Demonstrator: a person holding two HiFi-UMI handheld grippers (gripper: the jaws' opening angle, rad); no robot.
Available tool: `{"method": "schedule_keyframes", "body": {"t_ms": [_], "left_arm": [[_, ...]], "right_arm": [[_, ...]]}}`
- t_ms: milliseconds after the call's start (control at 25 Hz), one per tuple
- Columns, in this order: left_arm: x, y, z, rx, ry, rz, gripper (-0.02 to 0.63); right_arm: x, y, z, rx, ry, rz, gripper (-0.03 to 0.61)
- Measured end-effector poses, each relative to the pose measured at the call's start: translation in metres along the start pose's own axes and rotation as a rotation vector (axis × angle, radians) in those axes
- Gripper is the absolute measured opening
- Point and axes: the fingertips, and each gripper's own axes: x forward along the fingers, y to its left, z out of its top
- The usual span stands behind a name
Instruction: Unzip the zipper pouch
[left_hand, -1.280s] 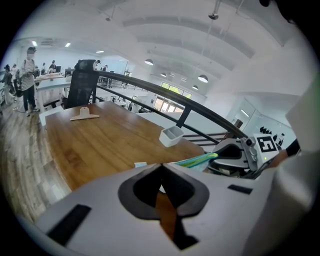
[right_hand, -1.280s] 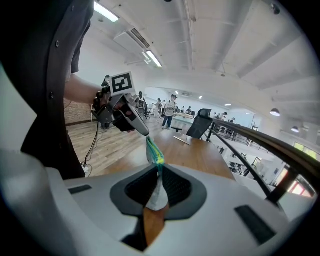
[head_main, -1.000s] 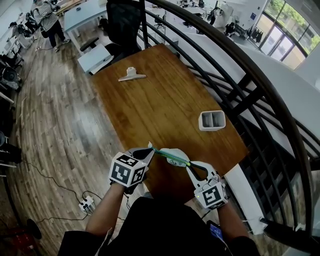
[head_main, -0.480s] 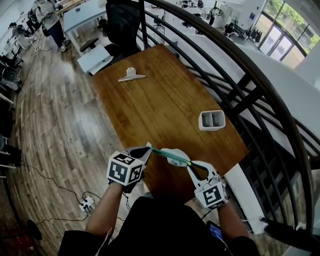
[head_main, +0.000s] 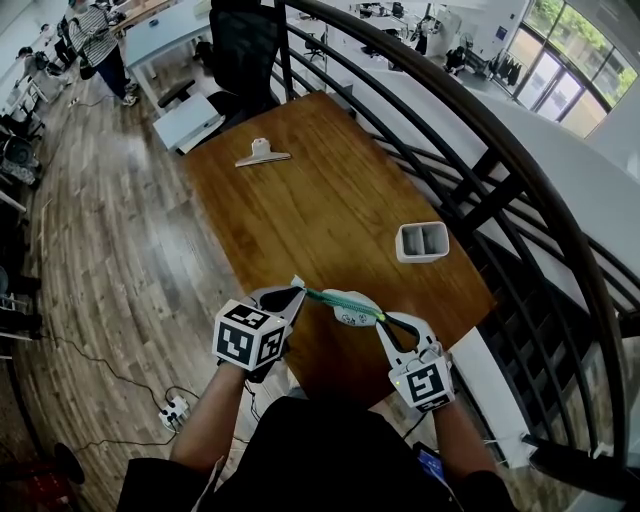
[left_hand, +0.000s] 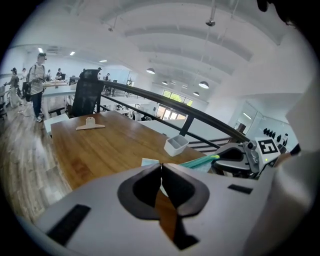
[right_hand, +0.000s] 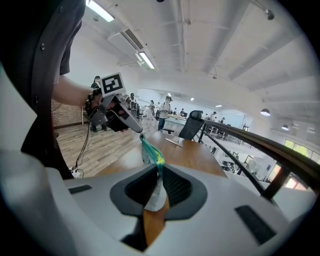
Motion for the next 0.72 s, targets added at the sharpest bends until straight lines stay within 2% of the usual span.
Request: {"method": "schedule_keyframes", "body": {"t_ms": [360, 560, 720], "left_arm": [[0.002, -0.010, 0.000, 0.019, -0.020, -0.020, 0.031], [-0.001, -0.009, -0.002, 0.015, -0.027, -0.008, 0.052], [-0.003, -0.008, -0.005, 0.005, -0.026, 0.000, 0.055]], "right_arm": [[0.009, -0.010, -0.010, 0.077, 0.030, -0.024, 0.034], [0.010, -0.013, -0.012, 0.069, 0.033, -0.027, 0.035], [0.012, -0.017, -0.009, 0.061, 0.030, -0.046, 0.066]]}}
